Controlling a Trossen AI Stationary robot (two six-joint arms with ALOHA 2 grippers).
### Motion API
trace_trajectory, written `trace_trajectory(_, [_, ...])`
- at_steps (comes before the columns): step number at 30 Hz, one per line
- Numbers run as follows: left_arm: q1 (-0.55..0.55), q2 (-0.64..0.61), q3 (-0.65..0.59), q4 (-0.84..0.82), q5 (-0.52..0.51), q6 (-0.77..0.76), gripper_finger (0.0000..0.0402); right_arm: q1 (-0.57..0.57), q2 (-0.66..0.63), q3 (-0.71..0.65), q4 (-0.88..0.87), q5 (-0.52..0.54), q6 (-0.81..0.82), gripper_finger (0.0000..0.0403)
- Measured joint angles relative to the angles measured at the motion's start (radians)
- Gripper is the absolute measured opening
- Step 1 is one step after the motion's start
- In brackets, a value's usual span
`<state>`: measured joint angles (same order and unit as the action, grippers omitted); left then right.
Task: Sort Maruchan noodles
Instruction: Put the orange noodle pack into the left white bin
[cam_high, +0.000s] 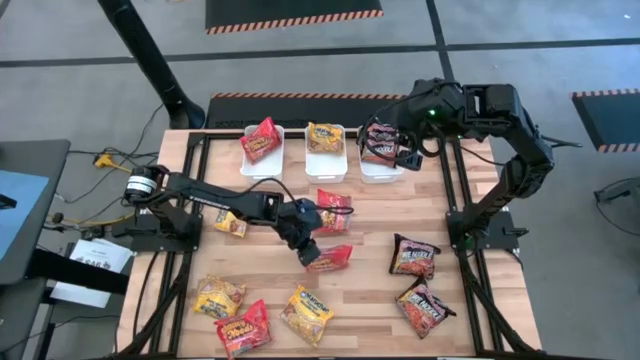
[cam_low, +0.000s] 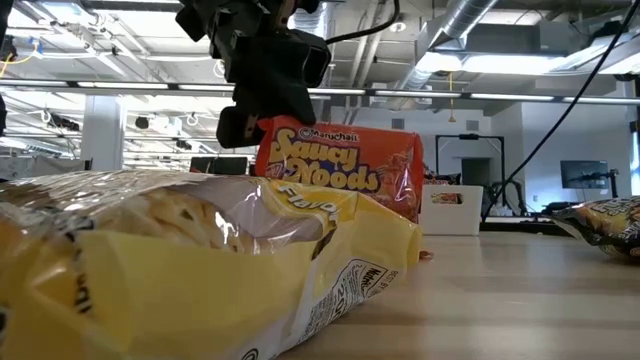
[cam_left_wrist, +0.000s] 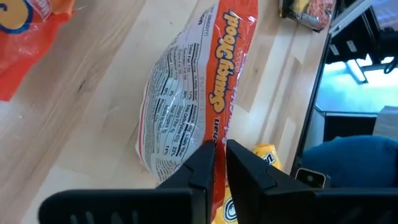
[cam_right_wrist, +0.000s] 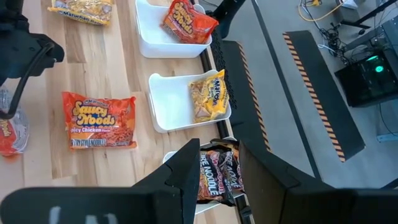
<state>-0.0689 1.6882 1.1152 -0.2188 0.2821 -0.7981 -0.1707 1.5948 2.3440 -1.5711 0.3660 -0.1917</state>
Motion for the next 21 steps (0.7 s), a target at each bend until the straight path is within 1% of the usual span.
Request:
trace_trajectory(3, [0.000, 0.000, 0.000, 0.000, 0.000, -0.008, 0.0037, 0.000, 0.000, 0.000, 0.000, 0.000, 0.000, 0.0137])
trace_trajectory(5, [0.000, 0.000, 0.000, 0.000, 0.005, 0.015, 0.0040, 0.000, 0.000, 0.000, 0.000, 0.000, 0.000, 0.0137])
trace_trajectory(8, [0.000, 0.000, 0.000, 0.000, 0.033, 0.027, 0.0046, 0.000, 0.000, 0.000, 0.000, 0.000, 0.000, 0.0137])
trace_trajectory(13, [0.000, 0.000, 0.000, 0.000, 0.061, 0.049, 0.0079, 0.000, 0.000, 0.000, 0.000, 0.000, 0.000, 0.0137])
trace_trajectory(18, [-0.003, 0.000, 0.000, -0.009, -0.017, 0.085, 0.0123, 0.000, 0.000, 0.000, 0.000, 0.001, 0.000, 0.0137])
trace_trajectory(21, [-0.004, 0.000, 0.000, -0.042, -0.058, 0.089, 0.0138, 0.000, 0.000, 0.000, 0.000, 0.001, -0.001, 0.0137])
